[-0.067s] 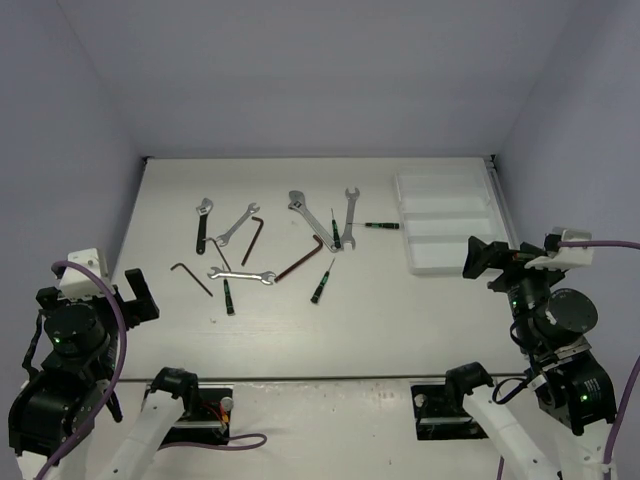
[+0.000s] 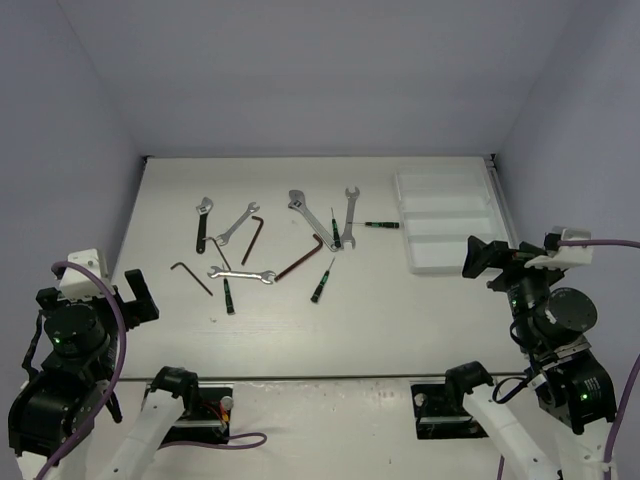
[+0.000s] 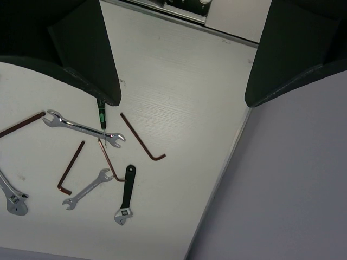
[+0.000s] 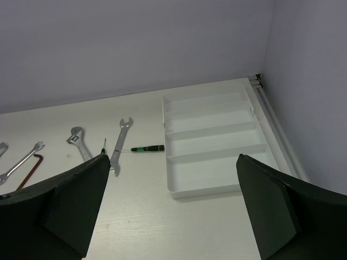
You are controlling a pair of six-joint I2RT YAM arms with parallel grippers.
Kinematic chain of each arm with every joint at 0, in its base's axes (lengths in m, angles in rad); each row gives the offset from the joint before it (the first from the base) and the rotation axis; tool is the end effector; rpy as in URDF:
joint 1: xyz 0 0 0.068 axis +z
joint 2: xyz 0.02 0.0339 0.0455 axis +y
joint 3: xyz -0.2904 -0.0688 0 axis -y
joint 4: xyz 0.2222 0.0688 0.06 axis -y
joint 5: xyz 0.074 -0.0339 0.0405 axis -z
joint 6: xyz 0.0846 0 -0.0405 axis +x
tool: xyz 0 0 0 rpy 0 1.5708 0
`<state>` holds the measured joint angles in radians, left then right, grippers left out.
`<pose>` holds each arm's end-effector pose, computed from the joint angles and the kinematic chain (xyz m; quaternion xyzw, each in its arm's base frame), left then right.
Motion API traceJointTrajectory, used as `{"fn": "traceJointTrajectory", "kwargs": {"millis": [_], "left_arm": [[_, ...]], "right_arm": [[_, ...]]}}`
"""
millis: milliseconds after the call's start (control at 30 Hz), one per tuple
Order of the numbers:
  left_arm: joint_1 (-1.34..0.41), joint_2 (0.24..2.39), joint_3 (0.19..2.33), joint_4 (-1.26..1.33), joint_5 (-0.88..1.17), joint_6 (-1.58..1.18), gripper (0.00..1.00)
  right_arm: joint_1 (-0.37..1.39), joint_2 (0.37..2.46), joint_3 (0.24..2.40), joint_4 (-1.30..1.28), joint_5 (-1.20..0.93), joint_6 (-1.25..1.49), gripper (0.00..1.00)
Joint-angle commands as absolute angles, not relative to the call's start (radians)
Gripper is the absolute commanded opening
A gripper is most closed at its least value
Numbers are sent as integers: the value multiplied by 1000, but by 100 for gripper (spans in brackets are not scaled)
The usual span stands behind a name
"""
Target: Sort the tools into containers
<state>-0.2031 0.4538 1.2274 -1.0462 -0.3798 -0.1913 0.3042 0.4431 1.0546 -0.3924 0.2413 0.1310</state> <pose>0.0288 0.0261 0.3979 -0.1095 0.7830 0.0312 0.6116 0.0610 -0.0021 0.4486 0.0398 0.6268 0.0937 0.7725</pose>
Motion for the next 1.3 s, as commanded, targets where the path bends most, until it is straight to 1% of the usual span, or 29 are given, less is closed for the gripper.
{"fn": "traceJointTrajectory", "kwargs": {"millis": [0, 133, 233, 433, 533, 633, 700, 767, 867, 933, 1033, 1100, 1167, 1267], "left_arm": [[-207, 468, 1232, -1045, -399, -202, 97], [-207, 478, 1232, -1067, -403, -201, 97], [-207, 488, 1237, -1081, -411, -211, 97], [-206, 522, 1271, -1088, -422, -234, 97], [-206, 534, 1282, -1086, -437, -230, 97], [-206, 540, 1282, -1086, -438, -229, 97], [-206, 543, 1282, -1088, -432, -237, 98], [-206, 543, 1277, -1088, -426, -248, 98], [-206, 544, 1271, -1086, -425, -262, 98], [-207, 542, 1264, -1085, -415, -267, 97], [-221, 534, 1245, -1086, -416, -258, 97], [-230, 520, 1238, -1089, -418, -259, 97], [-235, 517, 1238, -1088, -412, -267, 97], [-246, 530, 1237, -1085, -391, -284, 97]], "right_arm": [[319, 464, 1061, -347, 250, 180, 100], [321, 497, 1045, -346, 142, 190, 100], [324, 567, 1021, -346, 89, 259, 100], [328, 870, 1024, -345, -14, 452, 100], [347, 1014, 1027, -343, -1, 557, 100], [427, 1156, 1045, -334, 111, 643, 91], [516, 1252, 1072, -329, 180, 703, 88], [595, 1356, 1099, -326, 214, 770, 85], [660, 1485, 1148, -322, 254, 874, 81], [714, 1548, 1169, -321, 277, 938, 76], [754, 1659, 1187, -321, 304, 1078, 74], [777, 1716, 1200, -319, 310, 1126, 70], [789, 1761, 1214, -318, 310, 1159, 66], [814, 1831, 1268, -314, 310, 1173, 64]]}}
